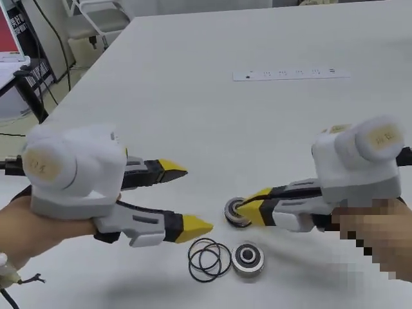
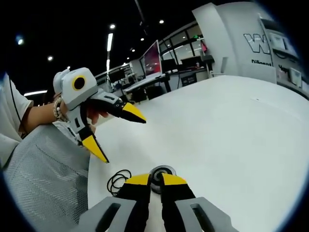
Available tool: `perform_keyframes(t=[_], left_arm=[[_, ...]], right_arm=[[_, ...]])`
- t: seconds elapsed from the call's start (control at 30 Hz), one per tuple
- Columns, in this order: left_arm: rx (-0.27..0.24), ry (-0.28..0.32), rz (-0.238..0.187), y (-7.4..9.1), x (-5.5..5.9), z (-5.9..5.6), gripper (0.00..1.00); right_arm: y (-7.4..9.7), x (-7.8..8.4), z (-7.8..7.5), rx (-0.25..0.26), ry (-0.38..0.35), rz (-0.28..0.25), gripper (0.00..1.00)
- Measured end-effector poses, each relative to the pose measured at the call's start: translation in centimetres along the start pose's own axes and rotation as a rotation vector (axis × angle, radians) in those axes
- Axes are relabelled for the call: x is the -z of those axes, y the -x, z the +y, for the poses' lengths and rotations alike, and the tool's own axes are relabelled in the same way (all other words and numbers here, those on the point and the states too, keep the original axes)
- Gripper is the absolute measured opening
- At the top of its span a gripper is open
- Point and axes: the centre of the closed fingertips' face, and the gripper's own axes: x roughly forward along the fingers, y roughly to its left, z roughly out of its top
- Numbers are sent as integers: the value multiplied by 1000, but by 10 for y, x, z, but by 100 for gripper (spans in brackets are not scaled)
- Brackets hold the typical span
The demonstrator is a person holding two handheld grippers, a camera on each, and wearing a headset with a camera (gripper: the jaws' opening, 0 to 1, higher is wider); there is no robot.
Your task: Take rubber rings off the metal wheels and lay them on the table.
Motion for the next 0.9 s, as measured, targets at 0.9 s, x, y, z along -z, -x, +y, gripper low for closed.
perform_keyframes(t=[0.9], left_arm=[[53, -100, 48, -58, -5, -9, 24]], right_arm=[[6, 15, -14, 33, -13, 20, 11]])
